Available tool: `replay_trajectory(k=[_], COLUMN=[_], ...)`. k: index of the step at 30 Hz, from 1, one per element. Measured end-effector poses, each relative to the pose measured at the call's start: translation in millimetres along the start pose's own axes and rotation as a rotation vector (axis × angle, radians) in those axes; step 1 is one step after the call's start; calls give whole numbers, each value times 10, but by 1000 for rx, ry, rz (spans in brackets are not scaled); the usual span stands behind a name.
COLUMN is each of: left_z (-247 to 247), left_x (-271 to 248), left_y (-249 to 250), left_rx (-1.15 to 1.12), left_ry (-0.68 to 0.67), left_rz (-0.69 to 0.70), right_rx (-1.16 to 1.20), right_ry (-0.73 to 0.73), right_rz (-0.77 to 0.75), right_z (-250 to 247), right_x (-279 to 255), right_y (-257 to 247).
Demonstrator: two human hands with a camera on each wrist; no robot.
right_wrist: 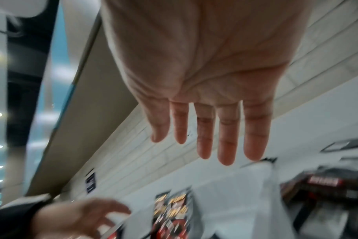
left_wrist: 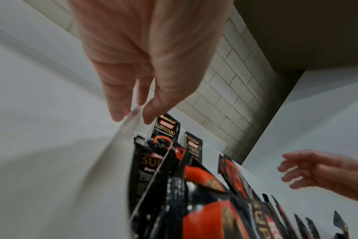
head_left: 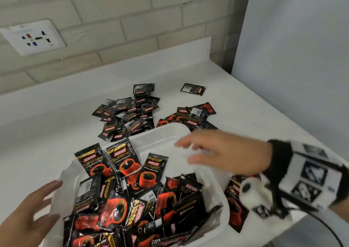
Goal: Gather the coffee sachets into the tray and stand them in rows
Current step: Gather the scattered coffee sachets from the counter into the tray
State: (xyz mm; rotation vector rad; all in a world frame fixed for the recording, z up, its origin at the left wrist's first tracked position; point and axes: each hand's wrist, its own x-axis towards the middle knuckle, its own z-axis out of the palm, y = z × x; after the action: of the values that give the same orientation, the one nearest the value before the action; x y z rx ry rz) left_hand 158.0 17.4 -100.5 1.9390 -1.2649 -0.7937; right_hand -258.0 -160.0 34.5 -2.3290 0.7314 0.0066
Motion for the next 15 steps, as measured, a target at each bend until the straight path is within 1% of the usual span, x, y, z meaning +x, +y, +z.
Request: replay_trajectory(k=[2, 3, 4, 5, 6, 8, 12, 15], left_z=[16, -11, -56, -86, -108, -152, -94, -65], left_x=[16, 31, 61, 102, 170, 325, 408, 387], left_y=[128, 235, 322, 342, 289, 160, 244, 340], left_rx=[3, 13, 76, 158, 201, 185, 193, 165], left_ry=[60, 54, 3, -19, 1, 22, 22, 51], left_rz=[56, 83, 80, 76, 78, 95, 176, 165], right_rx=[8, -21, -67, -124, -179, -234, -290, -302], right_ry=[162, 210, 222, 203, 160, 74, 52, 44], right_rz=[62, 112, 179, 250, 318, 422, 498, 523], right_z=[-276, -401, -511, -600, -671, -756, -860, -909], right_x=[155, 250, 348, 445, 538, 697, 974, 1230], right_y=[162, 276, 405, 538, 675, 912, 1185, 1300])
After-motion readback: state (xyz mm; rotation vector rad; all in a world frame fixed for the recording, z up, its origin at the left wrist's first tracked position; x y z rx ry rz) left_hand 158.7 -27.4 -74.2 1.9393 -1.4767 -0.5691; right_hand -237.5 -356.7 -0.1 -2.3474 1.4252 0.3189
